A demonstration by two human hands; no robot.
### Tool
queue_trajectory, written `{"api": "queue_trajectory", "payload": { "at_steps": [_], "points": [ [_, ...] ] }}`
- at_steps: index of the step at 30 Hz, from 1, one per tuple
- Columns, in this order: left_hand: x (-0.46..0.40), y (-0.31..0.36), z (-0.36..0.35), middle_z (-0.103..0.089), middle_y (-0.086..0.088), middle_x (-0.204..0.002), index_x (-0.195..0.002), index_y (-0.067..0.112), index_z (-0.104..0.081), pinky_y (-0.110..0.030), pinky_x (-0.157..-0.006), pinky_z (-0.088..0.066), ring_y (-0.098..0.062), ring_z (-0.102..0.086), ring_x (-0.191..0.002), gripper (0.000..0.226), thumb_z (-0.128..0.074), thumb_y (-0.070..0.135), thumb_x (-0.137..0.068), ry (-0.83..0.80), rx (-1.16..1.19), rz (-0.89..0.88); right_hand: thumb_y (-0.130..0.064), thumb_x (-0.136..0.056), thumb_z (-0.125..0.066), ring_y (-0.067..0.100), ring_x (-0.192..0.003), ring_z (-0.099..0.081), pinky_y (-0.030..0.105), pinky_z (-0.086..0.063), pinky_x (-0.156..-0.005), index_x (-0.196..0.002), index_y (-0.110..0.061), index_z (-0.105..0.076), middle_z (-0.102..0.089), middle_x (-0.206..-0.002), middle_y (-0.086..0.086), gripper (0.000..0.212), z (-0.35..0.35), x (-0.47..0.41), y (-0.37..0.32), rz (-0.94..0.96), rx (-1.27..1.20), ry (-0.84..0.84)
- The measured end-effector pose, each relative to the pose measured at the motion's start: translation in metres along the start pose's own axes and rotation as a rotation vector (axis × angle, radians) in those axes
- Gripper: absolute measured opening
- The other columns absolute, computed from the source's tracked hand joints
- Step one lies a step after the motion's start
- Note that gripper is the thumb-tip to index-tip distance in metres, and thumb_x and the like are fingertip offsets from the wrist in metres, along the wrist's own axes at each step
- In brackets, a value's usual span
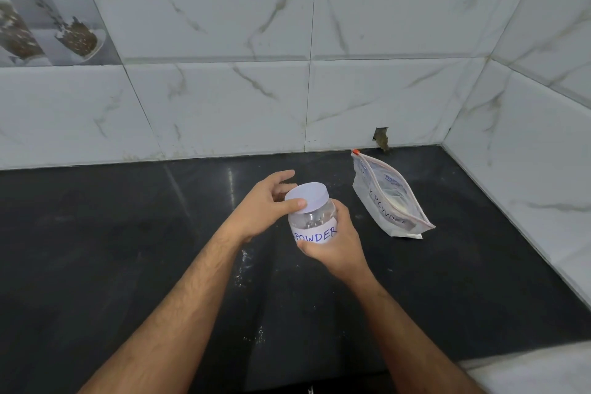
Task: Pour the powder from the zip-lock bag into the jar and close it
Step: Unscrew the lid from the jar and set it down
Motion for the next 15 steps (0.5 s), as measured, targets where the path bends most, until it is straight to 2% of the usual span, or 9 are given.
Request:
{"api": "queue_trajectory", "payload": {
  "at_steps": [1,3,6,10,12,15],
  "points": [
    [-0.001,0.000,0.003,-0.066,0.005,-0.123,-0.148,0.017,-0.041,-0.026,-0.101,-0.049,-0.005,-0.062,-0.114,0.075,-0.079,0.019,-0.083,0.020,-0.017,-0.001,-0.027,-0.061,-0.093,0.005,-0.111,-0.059,0.017,-0.054,-0.088,-0.132,-0.044,-0.034,-0.053,-0.125,-0.017,0.094,0.000,0.001,-0.001,0.000,-0.003,0.001],
    [-0.002,0.003,0.002,-0.059,0.000,-0.136,-0.147,0.021,-0.043,-0.036,-0.108,-0.046,-0.011,-0.057,-0.125,0.080,-0.083,0.026,-0.078,0.022,-0.063,-0.008,-0.027,-0.062,-0.093,0.003,-0.111,-0.059,0.013,-0.053,-0.084,-0.132,-0.045,-0.033,-0.052,-0.124,-0.022,0.094,-0.005,0.004,-0.002,0.006,0.001,-0.010],
    [-0.002,0.014,-0.011,-0.048,0.001,-0.148,-0.148,0.025,-0.042,-0.037,-0.110,-0.045,-0.012,-0.051,-0.131,0.081,-0.083,0.030,-0.078,-0.026,-0.122,-0.047,-0.026,-0.061,-0.094,-0.006,-0.111,-0.057,0.008,-0.051,-0.079,-0.132,-0.047,-0.035,-0.053,-0.122,-0.024,0.094,-0.013,0.009,-0.004,0.028,0.009,-0.031],
    [-0.002,0.020,-0.017,-0.054,0.006,-0.144,-0.144,0.027,-0.047,-0.038,-0.106,-0.048,-0.012,-0.056,-0.124,0.069,-0.076,0.041,-0.083,-0.019,-0.206,-0.068,-0.025,-0.060,-0.095,-0.004,-0.109,-0.058,0.009,-0.051,-0.080,-0.130,-0.046,-0.036,-0.054,-0.121,-0.023,0.094,-0.010,0.010,-0.005,0.038,0.010,-0.015],
    [-0.002,0.017,-0.015,-0.053,0.009,-0.142,-0.142,0.025,-0.048,-0.034,-0.106,-0.047,-0.010,-0.055,-0.124,0.066,-0.072,0.046,-0.084,-0.029,-0.246,-0.058,-0.027,-0.059,-0.094,-0.002,-0.109,-0.059,0.011,-0.051,-0.080,-0.130,-0.048,-0.036,-0.053,-0.121,-0.023,0.094,-0.005,0.007,-0.004,0.043,0.022,-0.003],
    [0.002,0.015,-0.013,-0.060,0.012,-0.132,-0.135,0.026,-0.055,-0.029,-0.099,-0.049,-0.007,-0.059,-0.116,0.071,-0.072,0.058,-0.074,-0.061,-0.262,-0.037,-0.025,-0.060,-0.094,-0.002,-0.107,-0.057,0.009,-0.048,-0.081,-0.130,-0.048,-0.032,-0.049,-0.120,-0.027,0.096,0.002,0.003,-0.003,0.031,0.031,0.006]
  ]
}}
Point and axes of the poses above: each hand's wrist, its own x-axis away from the middle knuckle, its own z-axis out of the back of the hand, y = z × x, the point moved 8 cm from there along -x, towards the middle knuckle
